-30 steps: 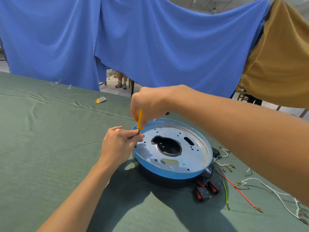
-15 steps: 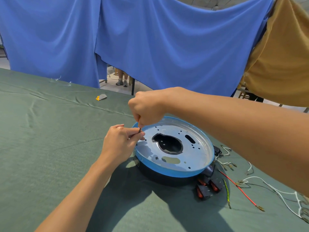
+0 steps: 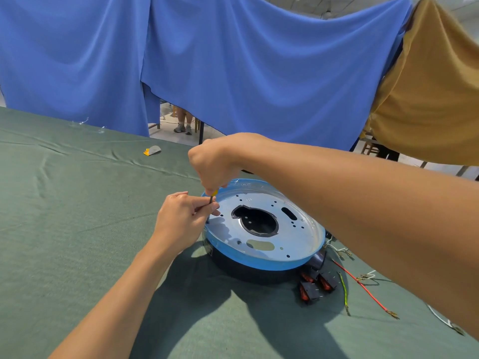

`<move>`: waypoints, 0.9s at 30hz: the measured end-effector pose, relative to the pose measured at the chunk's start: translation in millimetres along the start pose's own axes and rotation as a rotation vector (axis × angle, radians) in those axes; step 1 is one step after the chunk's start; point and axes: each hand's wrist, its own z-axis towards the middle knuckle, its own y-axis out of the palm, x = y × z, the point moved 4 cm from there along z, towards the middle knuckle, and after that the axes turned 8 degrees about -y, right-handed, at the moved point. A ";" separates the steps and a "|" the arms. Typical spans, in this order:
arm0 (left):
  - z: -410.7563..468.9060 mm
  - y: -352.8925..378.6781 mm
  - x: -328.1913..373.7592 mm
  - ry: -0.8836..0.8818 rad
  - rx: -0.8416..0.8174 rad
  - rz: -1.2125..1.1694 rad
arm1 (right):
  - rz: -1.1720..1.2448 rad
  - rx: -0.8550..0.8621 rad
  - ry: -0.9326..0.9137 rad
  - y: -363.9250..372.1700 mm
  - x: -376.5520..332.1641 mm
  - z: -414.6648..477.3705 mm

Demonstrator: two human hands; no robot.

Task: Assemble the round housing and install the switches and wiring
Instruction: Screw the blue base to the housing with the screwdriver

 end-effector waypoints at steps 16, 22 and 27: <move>-1.3 0.0 2.2 0.066 0.015 0.035 | 0.087 -0.082 0.138 0.5 0.5 0.1; -1.3 -2.3 1.3 0.054 0.009 0.013 | 0.146 -0.175 0.171 -1.4 -6.5 6.8; -1.0 -3.4 -0.5 0.055 -0.014 0.015 | 0.235 -0.244 0.258 -0.5 -4.5 9.0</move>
